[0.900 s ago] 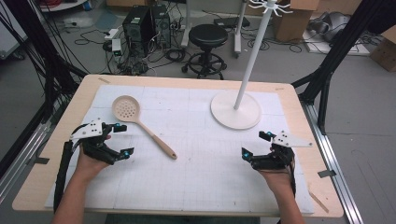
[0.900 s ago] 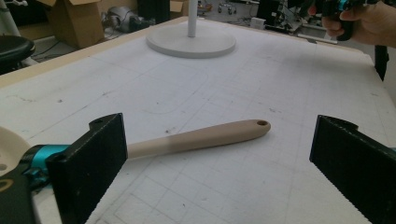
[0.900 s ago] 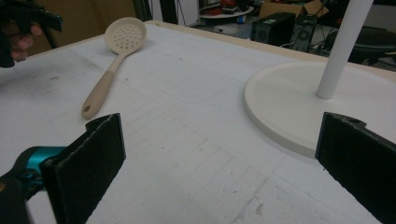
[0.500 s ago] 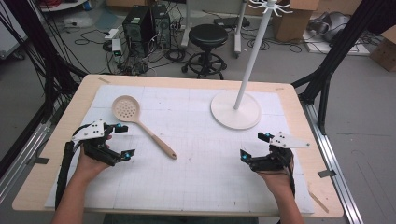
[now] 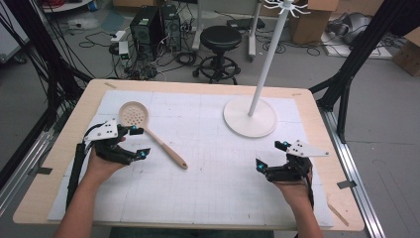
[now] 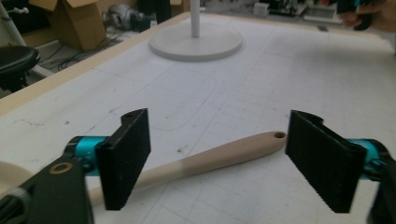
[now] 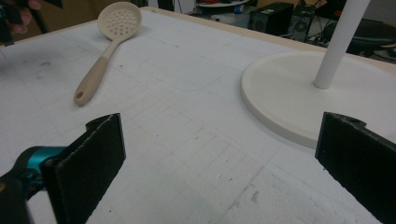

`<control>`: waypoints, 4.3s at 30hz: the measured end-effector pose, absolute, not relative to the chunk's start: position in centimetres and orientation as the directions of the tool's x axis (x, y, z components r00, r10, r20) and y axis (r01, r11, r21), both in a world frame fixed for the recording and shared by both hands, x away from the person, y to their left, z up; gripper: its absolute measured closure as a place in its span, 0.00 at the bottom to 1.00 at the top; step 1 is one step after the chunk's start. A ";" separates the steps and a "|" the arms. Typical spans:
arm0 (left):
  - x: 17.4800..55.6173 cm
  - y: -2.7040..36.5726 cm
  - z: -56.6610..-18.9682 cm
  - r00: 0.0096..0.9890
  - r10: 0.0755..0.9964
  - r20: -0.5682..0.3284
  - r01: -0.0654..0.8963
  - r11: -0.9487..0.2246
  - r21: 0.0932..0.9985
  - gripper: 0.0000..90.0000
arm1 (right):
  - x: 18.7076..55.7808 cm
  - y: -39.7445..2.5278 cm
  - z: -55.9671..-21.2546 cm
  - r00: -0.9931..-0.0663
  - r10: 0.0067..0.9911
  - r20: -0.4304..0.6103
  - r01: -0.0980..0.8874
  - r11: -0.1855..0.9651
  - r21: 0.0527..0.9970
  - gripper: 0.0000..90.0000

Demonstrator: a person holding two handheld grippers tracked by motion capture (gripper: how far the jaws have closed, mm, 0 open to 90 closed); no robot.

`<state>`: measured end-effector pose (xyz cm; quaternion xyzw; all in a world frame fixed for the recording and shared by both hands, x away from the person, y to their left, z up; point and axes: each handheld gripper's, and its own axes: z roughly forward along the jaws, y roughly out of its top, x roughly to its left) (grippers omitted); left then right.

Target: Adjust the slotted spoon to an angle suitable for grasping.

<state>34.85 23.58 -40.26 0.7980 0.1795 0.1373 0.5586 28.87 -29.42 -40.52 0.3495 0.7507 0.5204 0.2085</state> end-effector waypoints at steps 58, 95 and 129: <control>36.1 23.9 -43.5 0.727 0.686 -0.031 0.460 -0.453 0.764 1.00 | 28.4 -28.5 -41.1 -0.697 0.717 0.012 0.311 0.287 0.906 0.00; 32.8 15.8 -44.2 0.927 0.374 0.000 0.239 -0.592 0.770 0.99 | 28.6 -28.2 -41.2 -0.700 0.714 0.017 0.314 0.286 0.905 0.00; 37.4 20.4 -42.4 0.733 0.680 -0.004 0.393 -0.418 0.819 1.00 | 28.5 -28.2 -41.2 -0.701 0.712 0.023 0.320 0.286 0.903 0.00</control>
